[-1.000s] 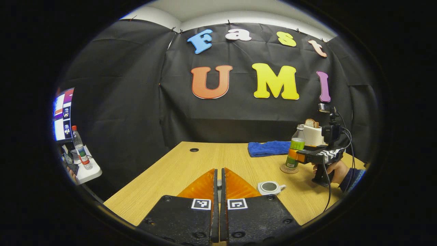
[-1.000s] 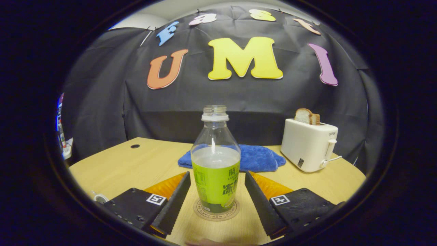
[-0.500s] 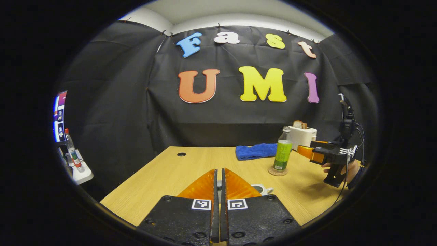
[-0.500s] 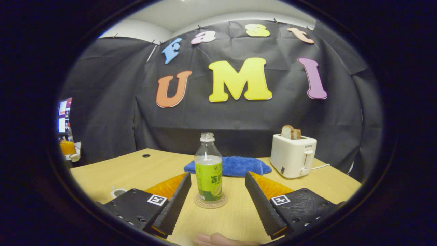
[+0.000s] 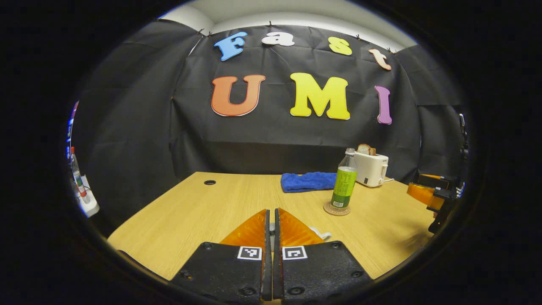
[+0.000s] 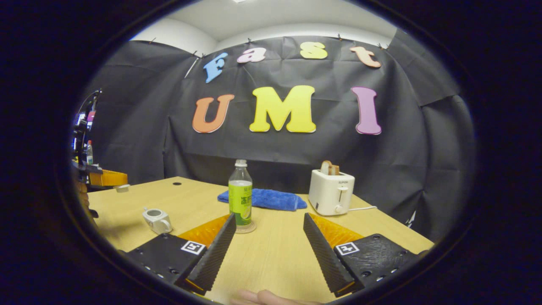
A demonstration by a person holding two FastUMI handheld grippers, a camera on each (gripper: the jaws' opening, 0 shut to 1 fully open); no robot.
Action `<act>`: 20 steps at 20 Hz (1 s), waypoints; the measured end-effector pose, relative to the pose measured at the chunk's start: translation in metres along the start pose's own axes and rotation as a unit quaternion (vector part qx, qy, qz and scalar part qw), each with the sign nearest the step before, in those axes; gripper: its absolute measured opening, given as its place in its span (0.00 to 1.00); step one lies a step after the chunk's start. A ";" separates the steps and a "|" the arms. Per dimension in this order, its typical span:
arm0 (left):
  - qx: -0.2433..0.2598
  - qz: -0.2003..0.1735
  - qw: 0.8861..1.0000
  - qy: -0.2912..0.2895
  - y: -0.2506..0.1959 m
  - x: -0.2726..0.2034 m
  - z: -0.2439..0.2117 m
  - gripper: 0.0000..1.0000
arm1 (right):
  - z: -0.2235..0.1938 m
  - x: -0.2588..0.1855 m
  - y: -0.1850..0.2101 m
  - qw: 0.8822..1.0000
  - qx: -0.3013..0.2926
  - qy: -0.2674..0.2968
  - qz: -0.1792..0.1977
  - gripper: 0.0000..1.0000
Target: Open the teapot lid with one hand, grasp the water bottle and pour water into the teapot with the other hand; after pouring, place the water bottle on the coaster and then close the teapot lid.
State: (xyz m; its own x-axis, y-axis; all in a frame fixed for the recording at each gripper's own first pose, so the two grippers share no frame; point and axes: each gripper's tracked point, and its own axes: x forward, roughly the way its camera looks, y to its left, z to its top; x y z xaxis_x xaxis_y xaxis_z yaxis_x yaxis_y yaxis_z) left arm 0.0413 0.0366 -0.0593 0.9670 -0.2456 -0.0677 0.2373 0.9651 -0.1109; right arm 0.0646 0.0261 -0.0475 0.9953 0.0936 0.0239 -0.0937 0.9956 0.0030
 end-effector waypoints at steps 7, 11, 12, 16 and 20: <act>0.029 -0.028 0.998 -0.053 -0.041 0.038 0.006 0.04 | 0.003 -0.021 -0.030 1.000 0.013 -0.029 -0.003 0.95; 0.039 -0.026 0.998 -0.042 -0.054 0.048 -0.014 0.04 | 0.005 -0.020 -0.048 0.999 0.005 -0.040 -0.020 0.95; 0.039 -0.024 0.998 -0.040 -0.055 0.049 -0.018 0.04 | 0.002 -0.020 -0.046 0.999 0.010 -0.036 -0.016 0.95; 0.037 -0.001 0.999 -0.030 -0.044 0.055 -0.032 0.04 | 0.001 -0.020 -0.048 0.999 0.010 -0.034 -0.017 0.95; 0.030 -0.007 0.999 -0.012 -0.052 0.062 -0.047 0.04 | 0.004 -0.023 -0.042 0.999 0.003 -0.041 -0.010 0.97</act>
State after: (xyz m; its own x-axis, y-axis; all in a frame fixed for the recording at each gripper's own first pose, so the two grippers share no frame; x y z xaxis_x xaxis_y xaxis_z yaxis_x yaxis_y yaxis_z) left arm 0.0850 -0.0330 -0.1042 0.9655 -0.2567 -0.0435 0.2544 0.9657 -0.0529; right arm 0.0451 -0.0182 -0.0437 0.9918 0.0724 0.1049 -0.0738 0.9972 0.0094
